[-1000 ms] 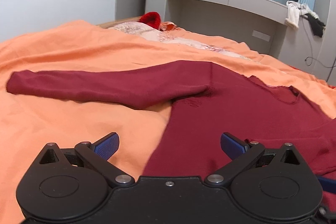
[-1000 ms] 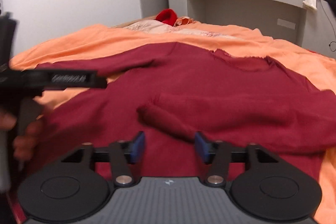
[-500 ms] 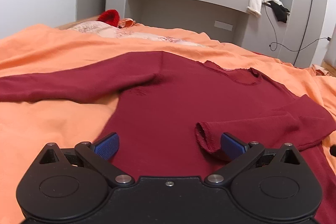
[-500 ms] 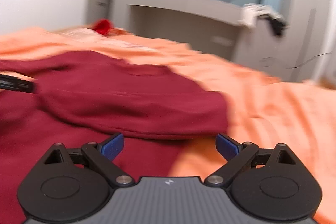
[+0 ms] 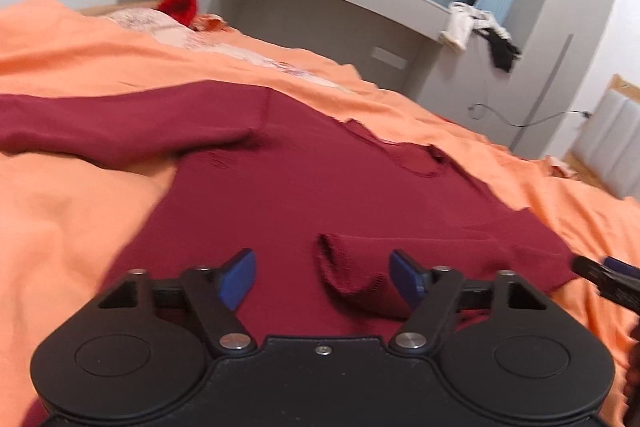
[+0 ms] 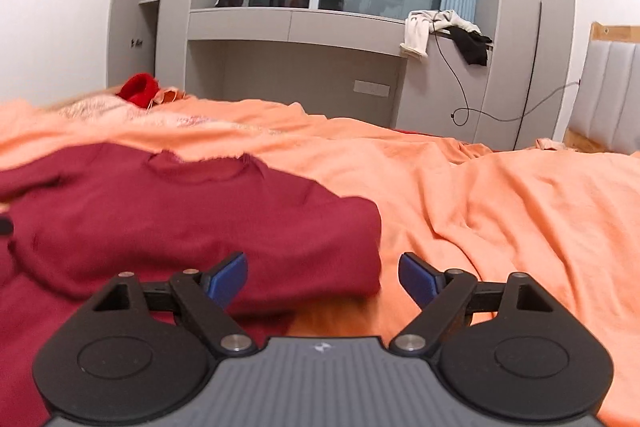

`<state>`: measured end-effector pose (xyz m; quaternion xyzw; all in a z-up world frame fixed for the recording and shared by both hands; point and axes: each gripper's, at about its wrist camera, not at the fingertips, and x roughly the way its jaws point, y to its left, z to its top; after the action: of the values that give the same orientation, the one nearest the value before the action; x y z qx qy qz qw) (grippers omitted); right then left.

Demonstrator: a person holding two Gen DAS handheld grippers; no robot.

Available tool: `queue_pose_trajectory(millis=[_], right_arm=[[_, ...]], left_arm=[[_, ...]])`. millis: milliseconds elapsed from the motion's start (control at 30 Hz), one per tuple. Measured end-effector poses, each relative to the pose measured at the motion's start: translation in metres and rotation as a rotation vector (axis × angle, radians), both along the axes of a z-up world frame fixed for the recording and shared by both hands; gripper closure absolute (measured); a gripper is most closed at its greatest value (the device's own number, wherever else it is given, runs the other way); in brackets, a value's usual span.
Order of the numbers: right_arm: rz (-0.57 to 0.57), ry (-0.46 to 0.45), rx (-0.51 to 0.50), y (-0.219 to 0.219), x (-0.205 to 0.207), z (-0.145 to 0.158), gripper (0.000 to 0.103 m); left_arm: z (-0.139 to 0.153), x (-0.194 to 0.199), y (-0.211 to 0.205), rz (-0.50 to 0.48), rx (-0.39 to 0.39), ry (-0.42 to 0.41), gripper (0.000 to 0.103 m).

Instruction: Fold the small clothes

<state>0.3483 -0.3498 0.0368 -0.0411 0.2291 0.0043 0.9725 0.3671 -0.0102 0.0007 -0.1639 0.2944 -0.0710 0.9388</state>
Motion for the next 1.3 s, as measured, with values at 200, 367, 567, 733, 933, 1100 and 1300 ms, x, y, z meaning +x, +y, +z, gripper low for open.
queue_pose_trajectory(millis=[200,367,567,733,933,1100,1300], right_arm=[[-0.087,0.055,0.039,-0.013,0.049,-0.011,0.020],[-0.144,0.075,0.265,-0.046,0.067,-0.028,0.066],[-0.224,0.061,0.457,-0.080,0.056,-0.041,0.093],[-0.225,0.056,0.419,-0.078,0.054,-0.046,0.093],[-0.215,0.052,0.263,-0.047,0.049,-0.034,0.079],[-0.104,0.013,0.161,-0.011,0.035,-0.015,0.035],[0.117,0.016,0.042,0.052,0.033,-0.004,0.016]], left_arm=[[-0.009,0.010,-0.014,-0.072,-0.003,0.068,0.072],[-0.011,0.008,-0.019,-0.086,0.013,0.046,0.096],[0.006,-0.017,-0.032,-0.125,0.131,-0.110,0.099],[-0.007,-0.021,-0.044,-0.175,0.279,-0.040,0.099],[-0.011,-0.016,-0.031,-0.202,0.210,0.011,0.091],[-0.015,-0.019,-0.023,-0.219,0.180,0.033,0.086],[-0.012,-0.029,-0.008,-0.226,0.145,0.018,0.084]])
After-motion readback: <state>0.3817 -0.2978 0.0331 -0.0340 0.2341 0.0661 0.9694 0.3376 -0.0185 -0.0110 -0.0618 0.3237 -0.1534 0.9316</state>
